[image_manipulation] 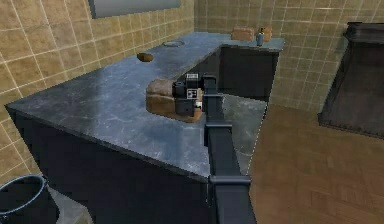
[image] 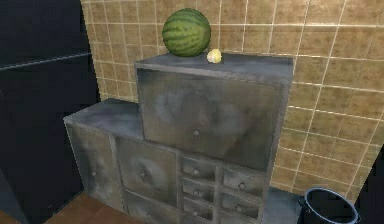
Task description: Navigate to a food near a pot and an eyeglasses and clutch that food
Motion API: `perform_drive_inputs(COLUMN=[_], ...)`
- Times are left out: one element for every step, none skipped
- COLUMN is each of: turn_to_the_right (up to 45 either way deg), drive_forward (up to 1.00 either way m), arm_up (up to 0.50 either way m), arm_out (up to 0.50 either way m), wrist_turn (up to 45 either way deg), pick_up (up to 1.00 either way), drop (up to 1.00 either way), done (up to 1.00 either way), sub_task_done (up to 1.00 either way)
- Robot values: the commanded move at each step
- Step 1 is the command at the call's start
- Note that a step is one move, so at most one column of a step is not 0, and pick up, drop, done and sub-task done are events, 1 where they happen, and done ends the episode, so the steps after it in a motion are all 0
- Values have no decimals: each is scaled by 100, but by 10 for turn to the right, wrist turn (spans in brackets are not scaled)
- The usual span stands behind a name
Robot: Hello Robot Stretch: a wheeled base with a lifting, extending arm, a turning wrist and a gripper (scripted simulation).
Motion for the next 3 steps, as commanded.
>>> perform_drive_inputs(turn_to_the_right=[0, 0, 0], drive_forward=[0, 0, 0], arm_up=[0, 8, 0], arm_out=[0, 0, 0], wrist_turn=[0, 0, 0], pick_up=[100, 0, 0], drop=[0, 0, 0], done=[0, 0, 100], sub_task_done=[0, 0, 0])
